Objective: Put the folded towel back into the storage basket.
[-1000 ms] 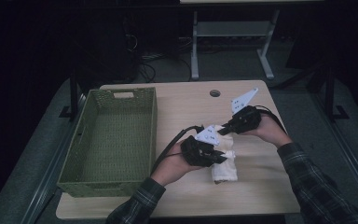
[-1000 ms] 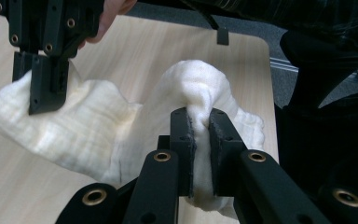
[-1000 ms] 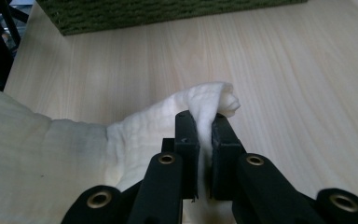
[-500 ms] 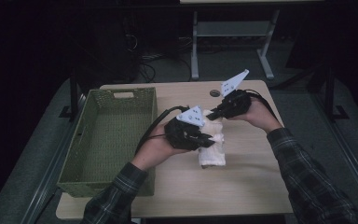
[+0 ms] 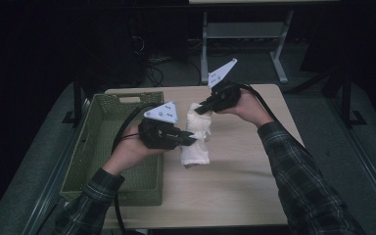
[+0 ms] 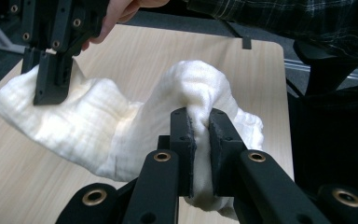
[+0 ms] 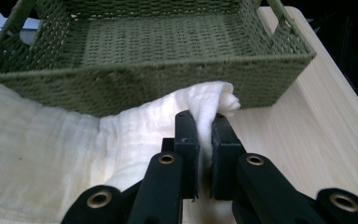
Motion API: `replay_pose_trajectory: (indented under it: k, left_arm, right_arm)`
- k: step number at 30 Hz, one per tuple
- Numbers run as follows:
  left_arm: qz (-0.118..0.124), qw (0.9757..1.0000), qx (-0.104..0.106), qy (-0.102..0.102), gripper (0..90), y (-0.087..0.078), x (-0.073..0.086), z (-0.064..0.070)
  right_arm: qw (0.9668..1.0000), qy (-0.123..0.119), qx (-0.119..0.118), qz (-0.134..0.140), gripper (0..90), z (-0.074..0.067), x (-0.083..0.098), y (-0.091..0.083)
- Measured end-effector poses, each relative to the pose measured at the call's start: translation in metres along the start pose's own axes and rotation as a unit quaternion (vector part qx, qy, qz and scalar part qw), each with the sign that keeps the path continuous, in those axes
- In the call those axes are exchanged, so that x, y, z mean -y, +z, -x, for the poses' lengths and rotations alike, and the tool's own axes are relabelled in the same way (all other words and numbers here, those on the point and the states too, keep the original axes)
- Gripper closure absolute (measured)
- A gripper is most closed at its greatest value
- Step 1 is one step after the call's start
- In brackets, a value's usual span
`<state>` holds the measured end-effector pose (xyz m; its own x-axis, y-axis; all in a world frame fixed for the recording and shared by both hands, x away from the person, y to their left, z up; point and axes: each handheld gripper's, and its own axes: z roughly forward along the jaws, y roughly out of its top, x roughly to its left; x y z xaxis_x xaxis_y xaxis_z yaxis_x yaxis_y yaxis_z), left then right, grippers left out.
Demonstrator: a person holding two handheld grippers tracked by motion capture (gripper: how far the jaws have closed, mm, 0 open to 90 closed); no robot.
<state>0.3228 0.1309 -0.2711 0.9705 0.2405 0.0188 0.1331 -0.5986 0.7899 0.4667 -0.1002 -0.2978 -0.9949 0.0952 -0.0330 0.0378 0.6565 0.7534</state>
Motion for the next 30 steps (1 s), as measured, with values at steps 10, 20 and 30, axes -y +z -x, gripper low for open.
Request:
replay_pose_trajectory:
  k: [10,20,30]
  left_arm:
    - [0.013,0.9994,-0.024,-0.019,81.6,-0.036,0.029,-0.013]
    - [0.014,0.9985,-0.04,-0.036,81.6,-0.059,0.051,-0.019]
    - [0.008,0.9973,-0.054,-0.049,81.5,-0.077,0.068,-0.017]
  right_arm:
    - [1.0,-0.006,-0.002,0.003,84.1,0.01,-0.033,0.029]
    - [0.9995,-0.022,-0.019,0.009,84.1,0.013,-0.062,0.065]
    - [0.9989,-0.032,-0.029,0.021,84.1,0.015,-0.083,0.089]
